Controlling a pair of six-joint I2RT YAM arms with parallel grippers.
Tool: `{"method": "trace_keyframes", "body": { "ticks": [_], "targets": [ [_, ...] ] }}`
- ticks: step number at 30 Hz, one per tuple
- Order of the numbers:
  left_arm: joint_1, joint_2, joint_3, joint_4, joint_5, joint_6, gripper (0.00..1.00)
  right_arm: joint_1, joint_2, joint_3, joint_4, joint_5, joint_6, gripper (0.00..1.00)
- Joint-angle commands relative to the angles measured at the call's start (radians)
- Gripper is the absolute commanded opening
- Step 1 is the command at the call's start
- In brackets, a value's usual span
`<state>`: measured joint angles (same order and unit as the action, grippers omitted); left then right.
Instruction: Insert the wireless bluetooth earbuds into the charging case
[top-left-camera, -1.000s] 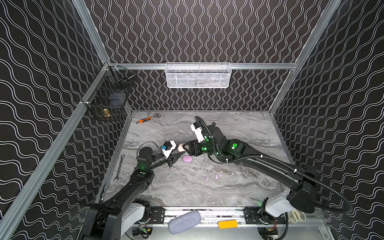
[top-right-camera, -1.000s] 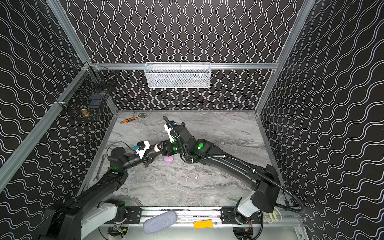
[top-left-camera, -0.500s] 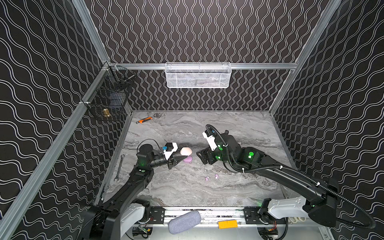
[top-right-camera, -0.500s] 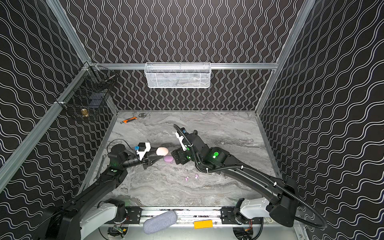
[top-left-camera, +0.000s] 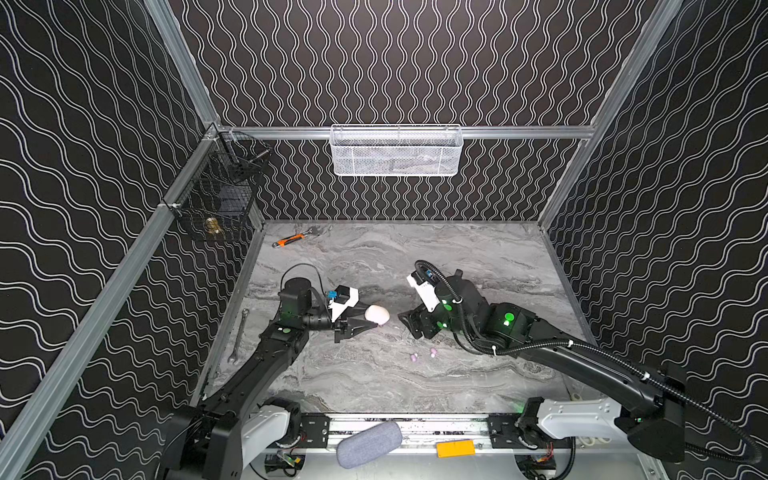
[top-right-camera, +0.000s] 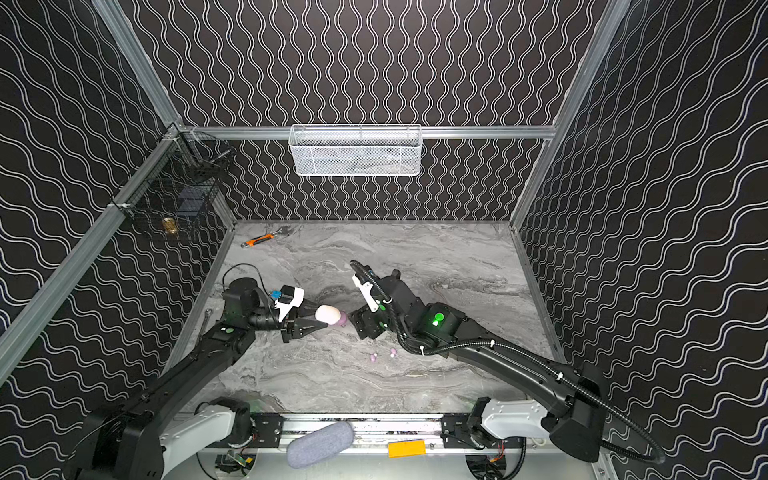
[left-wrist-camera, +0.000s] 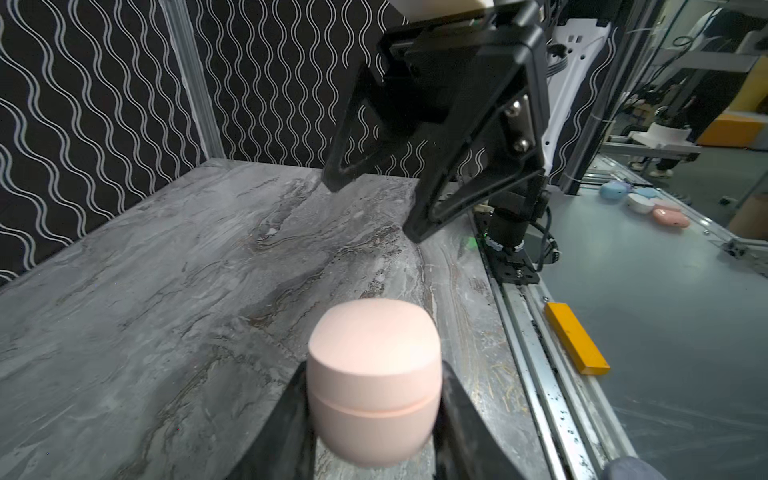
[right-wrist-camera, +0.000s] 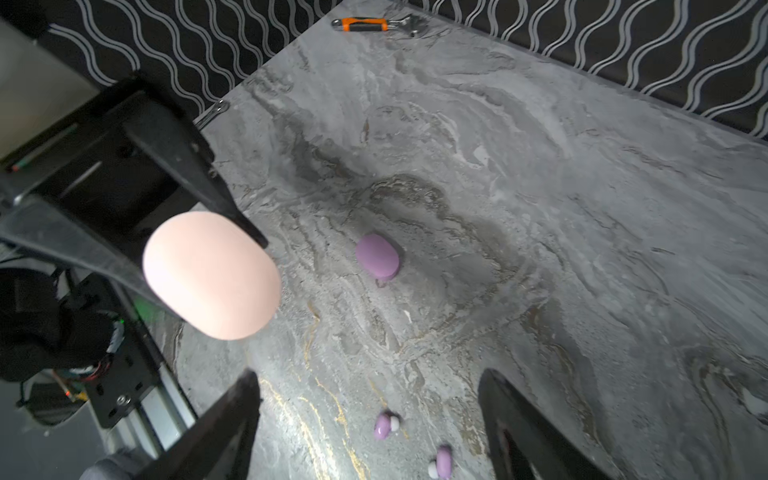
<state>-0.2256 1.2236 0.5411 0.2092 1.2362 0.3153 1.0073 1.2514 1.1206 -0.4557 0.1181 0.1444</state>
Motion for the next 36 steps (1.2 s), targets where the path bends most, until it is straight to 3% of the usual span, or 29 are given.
{"method": "trace_keyframes", "body": {
  "ticks": [1, 8, 17, 20, 31, 36],
  "targets": [
    [0.000, 0.007, 0.039, -0.159, 0.055, 0.121, 0.00, 0.032, 0.027, 0.022, 0.009, -0.058, -0.048, 0.84],
    [-0.004, 0.073, 0.160, -0.524, 0.062, 0.397, 0.00, 0.089, 0.091, 0.072, -0.026, -0.043, -0.093, 0.86],
    [-0.006, 0.072, 0.147, -0.491, 0.016, 0.372, 0.00, 0.091, 0.133, 0.094, -0.026, -0.026, -0.102, 0.86],
    [-0.006, 0.095, 0.167, -0.477, -0.031, 0.342, 0.00, 0.090, 0.126, 0.096, -0.022, -0.008, -0.081, 0.85],
    [-0.001, 0.202, 0.127, -0.020, -0.372, -0.047, 0.00, 0.006, -0.022, -0.034, 0.069, 0.078, 0.064, 0.84],
    [-0.003, 0.296, 0.194, 0.025, -0.607, -0.155, 0.00, -0.001, -0.058, -0.068, 0.078, 0.112, 0.113, 0.85]
  ]
}}
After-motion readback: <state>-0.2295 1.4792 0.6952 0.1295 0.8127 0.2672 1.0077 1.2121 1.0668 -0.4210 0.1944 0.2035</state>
